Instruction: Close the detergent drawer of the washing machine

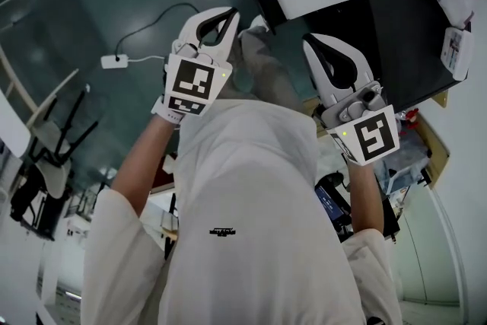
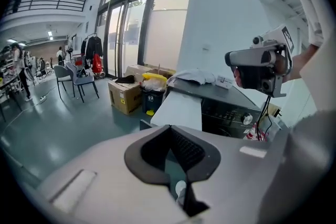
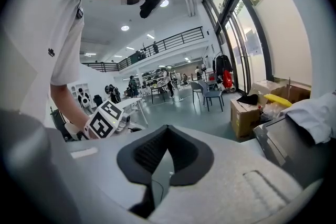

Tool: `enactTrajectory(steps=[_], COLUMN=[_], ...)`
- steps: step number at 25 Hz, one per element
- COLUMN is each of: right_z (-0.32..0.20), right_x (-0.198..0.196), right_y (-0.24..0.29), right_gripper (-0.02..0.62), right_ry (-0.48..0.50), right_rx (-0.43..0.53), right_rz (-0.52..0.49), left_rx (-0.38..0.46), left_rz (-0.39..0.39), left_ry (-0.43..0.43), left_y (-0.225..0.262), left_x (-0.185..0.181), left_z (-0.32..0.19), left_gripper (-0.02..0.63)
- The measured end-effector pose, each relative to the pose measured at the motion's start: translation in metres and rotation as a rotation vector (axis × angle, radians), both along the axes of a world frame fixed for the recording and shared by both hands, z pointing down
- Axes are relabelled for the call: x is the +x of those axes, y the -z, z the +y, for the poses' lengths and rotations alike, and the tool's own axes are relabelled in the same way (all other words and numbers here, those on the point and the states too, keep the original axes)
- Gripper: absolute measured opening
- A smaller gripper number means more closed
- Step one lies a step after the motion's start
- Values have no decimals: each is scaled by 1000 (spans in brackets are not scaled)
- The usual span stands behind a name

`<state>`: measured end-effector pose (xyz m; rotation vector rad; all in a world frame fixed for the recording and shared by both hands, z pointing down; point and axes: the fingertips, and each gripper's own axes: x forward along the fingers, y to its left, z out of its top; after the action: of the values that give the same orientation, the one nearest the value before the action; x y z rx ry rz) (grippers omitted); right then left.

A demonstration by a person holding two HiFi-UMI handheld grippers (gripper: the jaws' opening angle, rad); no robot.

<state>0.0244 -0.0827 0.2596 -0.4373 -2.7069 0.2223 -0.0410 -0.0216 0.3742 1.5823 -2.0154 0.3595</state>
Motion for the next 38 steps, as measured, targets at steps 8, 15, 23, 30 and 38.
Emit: enactTrajectory(steps=[8, 15, 23, 30, 38], right_z=[-2, 0, -5, -2, -10], right_x=[-7, -18, -22, -21, -16], right_y=[-29, -54, -71, -78, -93], right_gripper=[3, 3, 3, 3, 3], right_ry=[-75, -133, -202, -223, -256], right_rx=[-15, -21, -13, -3, -6], right_rz=[23, 34, 35, 22, 26], left_rx=[-16, -24, 0, 11, 11], left_rz=[-6, -6, -40, -48, -55], left_ry=[-56, -135, -195, -246, -295], left_y=[-33, -58, -74, -89, -102], left_x=[-6, -7, -4, 6, 10], left_z=[-2, -7, -17, -25, -36], left_gripper=[17, 17, 17, 17, 17])
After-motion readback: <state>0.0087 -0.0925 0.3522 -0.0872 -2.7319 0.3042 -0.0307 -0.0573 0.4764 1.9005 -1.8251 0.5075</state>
